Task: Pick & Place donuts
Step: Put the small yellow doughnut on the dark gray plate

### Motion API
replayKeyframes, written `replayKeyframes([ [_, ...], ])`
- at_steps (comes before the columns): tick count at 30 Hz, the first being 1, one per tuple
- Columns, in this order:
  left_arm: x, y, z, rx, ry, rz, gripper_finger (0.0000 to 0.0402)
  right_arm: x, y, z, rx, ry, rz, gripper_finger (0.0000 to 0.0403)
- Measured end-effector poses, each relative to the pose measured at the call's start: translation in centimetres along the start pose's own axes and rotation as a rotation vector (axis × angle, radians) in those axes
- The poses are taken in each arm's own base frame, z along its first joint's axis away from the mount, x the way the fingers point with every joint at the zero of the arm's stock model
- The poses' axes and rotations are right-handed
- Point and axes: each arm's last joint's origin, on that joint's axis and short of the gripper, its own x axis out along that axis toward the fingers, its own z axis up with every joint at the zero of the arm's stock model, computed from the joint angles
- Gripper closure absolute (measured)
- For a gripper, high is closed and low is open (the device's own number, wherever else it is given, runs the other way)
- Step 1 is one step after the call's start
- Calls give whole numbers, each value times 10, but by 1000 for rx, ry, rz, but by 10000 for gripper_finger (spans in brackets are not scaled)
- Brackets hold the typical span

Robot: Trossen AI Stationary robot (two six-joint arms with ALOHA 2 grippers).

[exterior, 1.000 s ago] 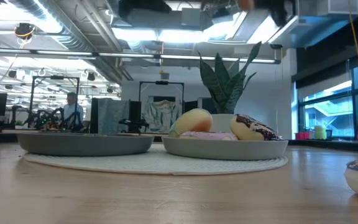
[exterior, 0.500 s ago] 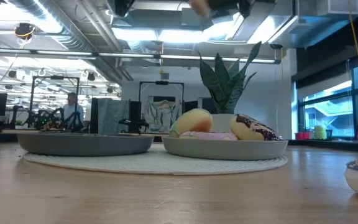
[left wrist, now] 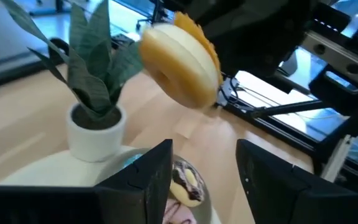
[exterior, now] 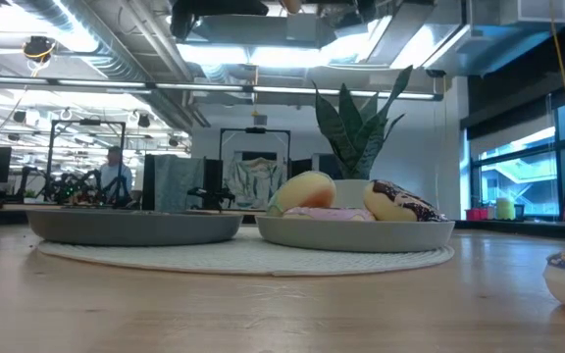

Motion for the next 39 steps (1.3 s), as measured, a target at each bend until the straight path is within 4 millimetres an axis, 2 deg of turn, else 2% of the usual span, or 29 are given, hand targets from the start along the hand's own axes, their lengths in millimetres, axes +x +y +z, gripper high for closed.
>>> replayKeyframes([
  [7, 3, 5, 6, -11, -70, 68, 239, -1, 1, 0, 23, -1, 0, 375],
  [14, 4, 2, 11, 12, -82, 3, 256, 0, 1, 0, 24, -1, 0, 375],
  [27, 5, 4, 12, 1, -94, 25, 263, 0, 2, 4, 44, -38, 11, 375],
  [39, 5, 2, 17, 9, -137, 16, 302, 0, 2, 4, 43, -37, 11, 375],
])
